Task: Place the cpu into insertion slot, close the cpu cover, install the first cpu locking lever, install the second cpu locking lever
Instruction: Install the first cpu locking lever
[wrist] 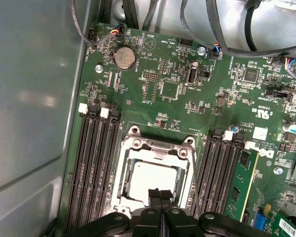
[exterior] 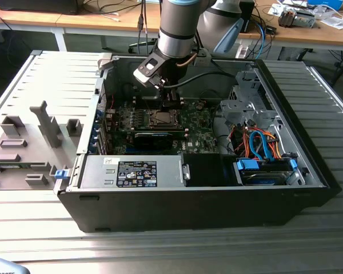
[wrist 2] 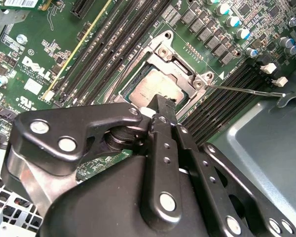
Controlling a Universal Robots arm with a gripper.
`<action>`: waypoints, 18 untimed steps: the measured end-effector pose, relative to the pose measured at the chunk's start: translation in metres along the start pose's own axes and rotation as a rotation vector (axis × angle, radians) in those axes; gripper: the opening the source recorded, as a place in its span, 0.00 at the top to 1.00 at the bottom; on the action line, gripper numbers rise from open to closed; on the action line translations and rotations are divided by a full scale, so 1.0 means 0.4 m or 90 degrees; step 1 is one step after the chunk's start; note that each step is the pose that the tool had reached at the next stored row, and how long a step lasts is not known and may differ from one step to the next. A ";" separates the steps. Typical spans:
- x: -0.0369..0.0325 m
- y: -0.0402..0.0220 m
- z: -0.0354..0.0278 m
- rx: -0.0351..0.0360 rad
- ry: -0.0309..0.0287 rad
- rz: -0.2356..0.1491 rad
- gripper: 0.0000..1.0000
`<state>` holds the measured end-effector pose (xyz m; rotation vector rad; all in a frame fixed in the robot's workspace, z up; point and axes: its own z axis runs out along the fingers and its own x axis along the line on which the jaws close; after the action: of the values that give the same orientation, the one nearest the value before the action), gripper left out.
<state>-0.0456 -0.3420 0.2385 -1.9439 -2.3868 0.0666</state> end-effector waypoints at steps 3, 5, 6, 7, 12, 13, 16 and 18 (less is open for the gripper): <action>0.000 0.000 0.000 0.0001 -0.0003 -0.005 0.89; 0.000 0.000 0.000 0.0002 -0.0005 -0.007 0.89; 0.000 0.000 0.000 0.0003 -0.0008 -0.011 0.89; 0.000 0.000 0.000 0.0003 -0.0009 -0.013 0.89; 0.000 0.000 0.000 0.0005 -0.0018 -0.025 0.89; 0.000 0.000 0.000 0.0006 -0.0020 -0.028 0.89; 0.000 0.000 0.000 0.0007 -0.0024 -0.033 0.89; 0.000 0.000 0.000 0.0008 -0.0026 -0.036 0.89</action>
<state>-0.0456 -0.3420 0.2385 -1.8760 -2.4420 0.0693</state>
